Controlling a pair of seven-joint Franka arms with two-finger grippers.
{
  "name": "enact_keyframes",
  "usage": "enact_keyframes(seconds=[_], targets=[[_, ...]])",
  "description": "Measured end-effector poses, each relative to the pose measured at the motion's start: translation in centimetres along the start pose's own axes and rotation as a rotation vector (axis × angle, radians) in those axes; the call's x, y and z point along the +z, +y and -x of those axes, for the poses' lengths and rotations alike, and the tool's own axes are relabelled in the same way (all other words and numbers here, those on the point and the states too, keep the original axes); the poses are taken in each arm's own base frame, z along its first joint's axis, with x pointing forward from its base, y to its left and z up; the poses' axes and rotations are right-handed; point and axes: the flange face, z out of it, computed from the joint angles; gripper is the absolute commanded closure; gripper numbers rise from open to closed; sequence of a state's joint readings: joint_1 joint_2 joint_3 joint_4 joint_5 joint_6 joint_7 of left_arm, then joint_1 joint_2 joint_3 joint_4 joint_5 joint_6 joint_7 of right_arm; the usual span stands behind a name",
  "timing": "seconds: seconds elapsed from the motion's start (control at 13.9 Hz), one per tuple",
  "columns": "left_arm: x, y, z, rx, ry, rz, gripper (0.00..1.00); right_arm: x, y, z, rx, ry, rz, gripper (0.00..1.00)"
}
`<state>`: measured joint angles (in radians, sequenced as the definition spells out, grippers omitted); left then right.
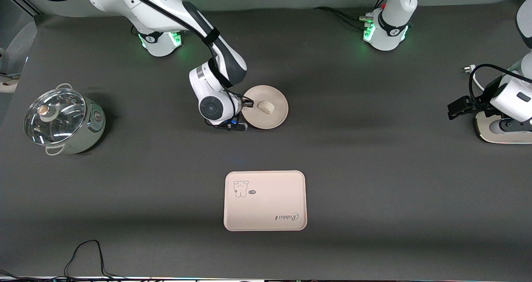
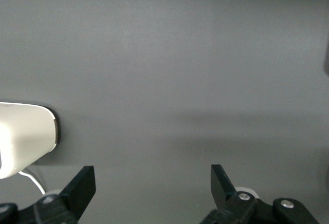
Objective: Place bun in plate and plate on tray
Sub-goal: 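Lift the plate with the bun and carry it over the tray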
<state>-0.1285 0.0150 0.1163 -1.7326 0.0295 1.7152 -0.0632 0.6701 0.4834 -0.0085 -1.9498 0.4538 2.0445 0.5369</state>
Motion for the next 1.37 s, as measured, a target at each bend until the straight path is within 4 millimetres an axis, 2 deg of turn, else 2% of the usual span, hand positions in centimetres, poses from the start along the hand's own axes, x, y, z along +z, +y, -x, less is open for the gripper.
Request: enact_keyframes(seconds=[0.36, 0.57, 0.86, 0.93, 1.08, 1.22, 1.37], targets=[[1.3, 0.1, -0.2, 0.002, 0.013, 0.001, 0.0, -5.4, 2.6, -0.6, 0.032, -0.02, -0.008, 1.0], [1.3, 0.1, -0.2, 0.002, 0.017, 0.001, 0.0, -11.5, 3.5, -1.4, 0.039, -0.021, -0.031, 1.0], [-0.1, -0.2, 0.4, -0.001, 0.04, 0.006, 0.0, -20.1, 3.8, -3.1, 0.037, 0.076, -0.114, 1.0], [-0.4, -0.2, 0.6, -0.002, 0.045, 0.007, 0.0, -22.2, 3.8, -4.4, 0.042, 0.113, -0.139, 1.0], [-0.2, -0.3, 0.7, -0.002, 0.042, 0.007, 0.0, -24.1, 3.3, -7.6, 0.059, 0.157, -0.177, 1.0], [0.2, -0.3, 0.8, -0.003, 0.04, 0.007, 0.0, -23.9, 2.6, -12.0, 0.089, 0.176, -0.243, 1.0], [0.2, -0.5, 1.0, -0.005, 0.04, 0.008, 0.0, -22.8, 1.7, -15.9, 0.131, 0.236, -0.295, 1.0]])
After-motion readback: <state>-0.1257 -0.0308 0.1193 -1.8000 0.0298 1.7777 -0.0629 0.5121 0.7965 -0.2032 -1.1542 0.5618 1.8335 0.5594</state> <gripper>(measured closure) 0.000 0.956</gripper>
